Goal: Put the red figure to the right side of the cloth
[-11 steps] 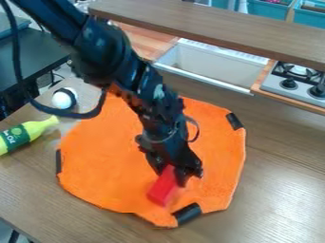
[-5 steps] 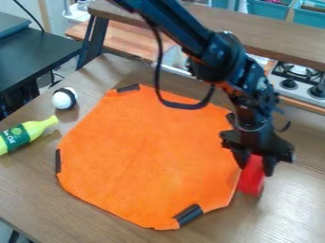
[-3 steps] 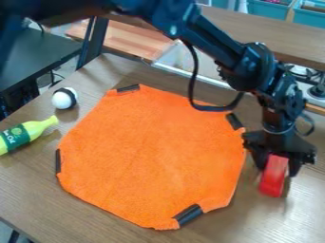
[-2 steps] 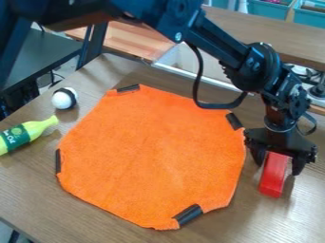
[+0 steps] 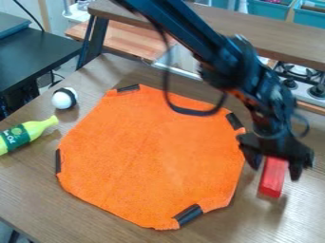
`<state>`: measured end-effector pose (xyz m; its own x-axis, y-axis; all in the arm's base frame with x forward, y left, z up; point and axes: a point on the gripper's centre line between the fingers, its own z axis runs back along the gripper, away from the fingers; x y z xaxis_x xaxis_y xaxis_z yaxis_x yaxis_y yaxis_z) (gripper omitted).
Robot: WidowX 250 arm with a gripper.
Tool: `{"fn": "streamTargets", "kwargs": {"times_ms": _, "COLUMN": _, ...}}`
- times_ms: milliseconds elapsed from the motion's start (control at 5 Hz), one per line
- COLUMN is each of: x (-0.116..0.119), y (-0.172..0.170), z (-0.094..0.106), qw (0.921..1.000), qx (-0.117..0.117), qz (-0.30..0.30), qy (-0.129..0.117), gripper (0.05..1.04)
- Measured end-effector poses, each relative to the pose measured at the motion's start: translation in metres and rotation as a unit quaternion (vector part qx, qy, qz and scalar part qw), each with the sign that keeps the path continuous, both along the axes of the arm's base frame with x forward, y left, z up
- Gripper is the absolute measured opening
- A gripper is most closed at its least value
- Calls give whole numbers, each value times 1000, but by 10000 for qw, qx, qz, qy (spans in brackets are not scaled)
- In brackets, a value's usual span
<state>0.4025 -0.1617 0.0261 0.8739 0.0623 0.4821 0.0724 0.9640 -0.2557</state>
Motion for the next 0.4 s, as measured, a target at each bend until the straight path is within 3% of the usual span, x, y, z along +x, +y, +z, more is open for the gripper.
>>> {"fn": "streamTargets", "kwargs": {"times_ms": 200, "x": -28, "y": 56, "z": 46, "qw": 9957, "qx": -459, "qz": 482, "qy": -645, "gripper": 998}}
{"fn": "streamTargets", "kwargs": {"times_ms": 400, "x": -66, "y": 91, "z": 57, "qw": 9989, "qx": -25, "qz": 140, "qy": -437, "gripper": 998}}
